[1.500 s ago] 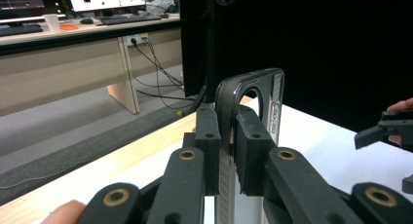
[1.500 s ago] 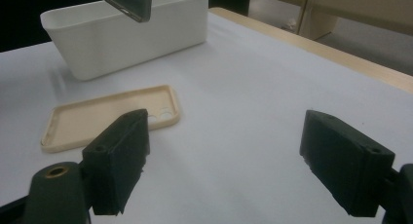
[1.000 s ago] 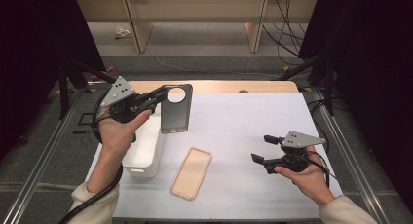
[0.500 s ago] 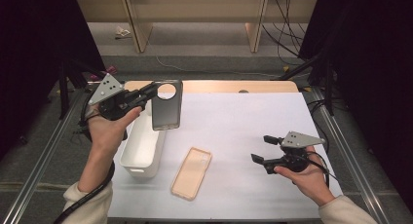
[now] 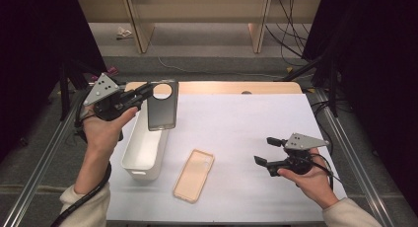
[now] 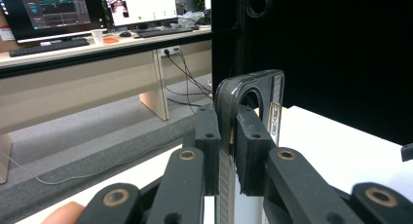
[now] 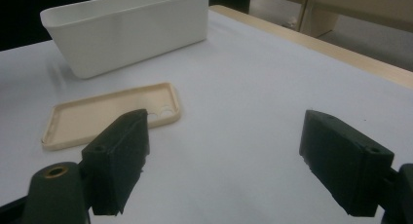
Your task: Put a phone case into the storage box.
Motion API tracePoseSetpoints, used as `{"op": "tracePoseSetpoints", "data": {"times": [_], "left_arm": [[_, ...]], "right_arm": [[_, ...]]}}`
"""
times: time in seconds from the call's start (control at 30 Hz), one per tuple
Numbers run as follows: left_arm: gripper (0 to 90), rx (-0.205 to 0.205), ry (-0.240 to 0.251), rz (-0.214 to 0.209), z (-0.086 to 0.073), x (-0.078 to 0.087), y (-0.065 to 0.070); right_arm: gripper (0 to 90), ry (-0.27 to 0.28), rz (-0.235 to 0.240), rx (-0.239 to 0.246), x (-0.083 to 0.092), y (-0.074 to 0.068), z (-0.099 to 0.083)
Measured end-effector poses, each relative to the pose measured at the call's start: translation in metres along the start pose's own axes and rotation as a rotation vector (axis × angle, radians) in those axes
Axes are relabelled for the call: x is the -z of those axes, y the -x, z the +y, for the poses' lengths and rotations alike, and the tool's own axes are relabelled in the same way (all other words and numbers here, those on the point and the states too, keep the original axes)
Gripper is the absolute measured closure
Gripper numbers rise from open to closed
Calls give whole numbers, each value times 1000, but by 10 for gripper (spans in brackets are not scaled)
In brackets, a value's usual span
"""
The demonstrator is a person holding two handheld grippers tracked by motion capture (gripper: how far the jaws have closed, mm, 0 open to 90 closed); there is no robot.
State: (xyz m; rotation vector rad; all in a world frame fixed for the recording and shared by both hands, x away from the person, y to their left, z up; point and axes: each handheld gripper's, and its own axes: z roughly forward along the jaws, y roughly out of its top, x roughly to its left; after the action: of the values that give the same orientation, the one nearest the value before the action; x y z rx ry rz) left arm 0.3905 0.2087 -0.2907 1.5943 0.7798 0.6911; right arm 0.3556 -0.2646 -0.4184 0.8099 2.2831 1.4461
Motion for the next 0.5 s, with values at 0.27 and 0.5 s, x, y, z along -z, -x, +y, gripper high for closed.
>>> {"op": "tracePoseSetpoints", "data": {"times": [0.27, 0.5], "left_arm": [[813, -2, 0, 14, -2, 2, -5], [812, 3, 1, 26, -3, 4, -9]], "right_arm": [[191, -1, 1, 2, 0, 0, 0], [191, -2, 1, 2, 0, 0, 0]]}}
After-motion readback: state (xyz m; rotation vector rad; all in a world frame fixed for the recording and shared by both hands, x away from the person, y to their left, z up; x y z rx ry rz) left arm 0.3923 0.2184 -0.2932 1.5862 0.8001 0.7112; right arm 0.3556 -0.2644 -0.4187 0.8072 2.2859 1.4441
